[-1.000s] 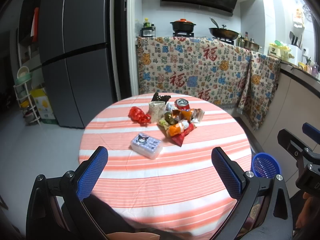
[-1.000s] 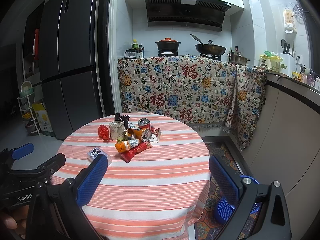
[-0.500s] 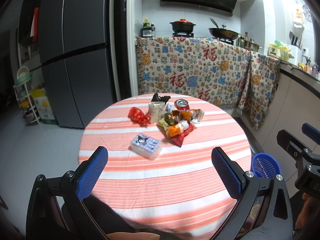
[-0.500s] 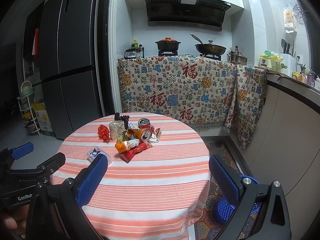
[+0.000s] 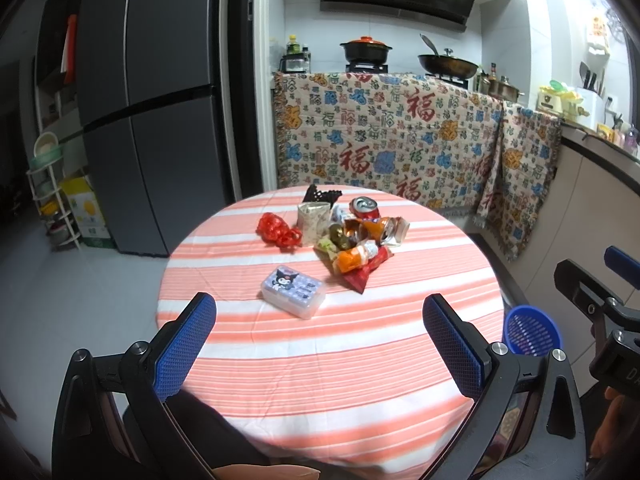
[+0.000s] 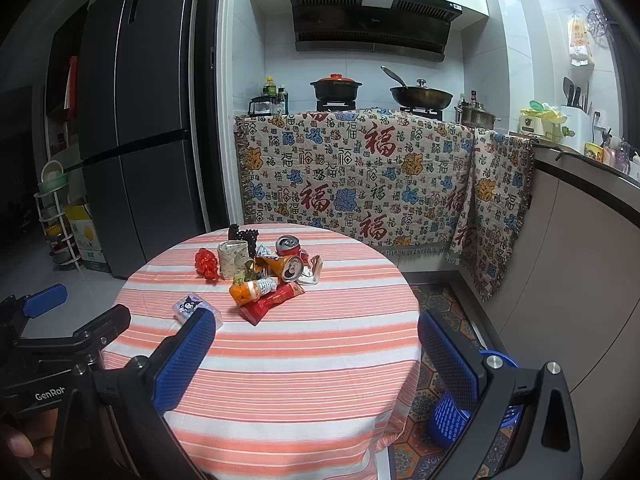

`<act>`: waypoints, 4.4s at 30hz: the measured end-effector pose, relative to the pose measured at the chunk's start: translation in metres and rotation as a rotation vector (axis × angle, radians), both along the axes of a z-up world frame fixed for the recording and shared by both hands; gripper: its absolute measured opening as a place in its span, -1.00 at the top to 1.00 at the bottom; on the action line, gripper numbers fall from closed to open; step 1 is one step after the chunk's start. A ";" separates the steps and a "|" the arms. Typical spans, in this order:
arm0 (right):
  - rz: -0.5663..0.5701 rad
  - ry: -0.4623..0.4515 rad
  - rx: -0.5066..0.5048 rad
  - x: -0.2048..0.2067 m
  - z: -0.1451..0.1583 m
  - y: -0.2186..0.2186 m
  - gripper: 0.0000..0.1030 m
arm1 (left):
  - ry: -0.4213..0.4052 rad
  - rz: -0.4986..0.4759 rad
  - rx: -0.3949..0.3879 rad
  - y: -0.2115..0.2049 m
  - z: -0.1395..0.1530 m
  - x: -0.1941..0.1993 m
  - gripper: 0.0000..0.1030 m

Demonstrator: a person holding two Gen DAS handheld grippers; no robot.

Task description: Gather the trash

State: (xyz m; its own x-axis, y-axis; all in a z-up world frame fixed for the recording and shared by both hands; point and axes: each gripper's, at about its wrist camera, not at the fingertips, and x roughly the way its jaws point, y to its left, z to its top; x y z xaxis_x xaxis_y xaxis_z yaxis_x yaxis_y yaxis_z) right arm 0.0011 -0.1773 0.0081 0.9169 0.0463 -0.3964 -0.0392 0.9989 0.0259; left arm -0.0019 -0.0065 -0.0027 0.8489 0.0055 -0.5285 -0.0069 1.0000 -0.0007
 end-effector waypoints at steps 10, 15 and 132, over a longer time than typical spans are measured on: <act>0.002 -0.001 0.002 0.000 0.000 0.000 -1.00 | 0.001 -0.001 0.000 0.000 0.000 0.000 -0.99; 0.003 -0.002 0.002 0.000 0.001 0.000 -1.00 | 0.002 0.001 -0.002 0.001 -0.001 0.000 -0.99; -0.029 0.535 0.034 0.281 -0.197 0.026 0.26 | 0.440 -0.032 -0.010 0.119 -0.208 0.211 -0.99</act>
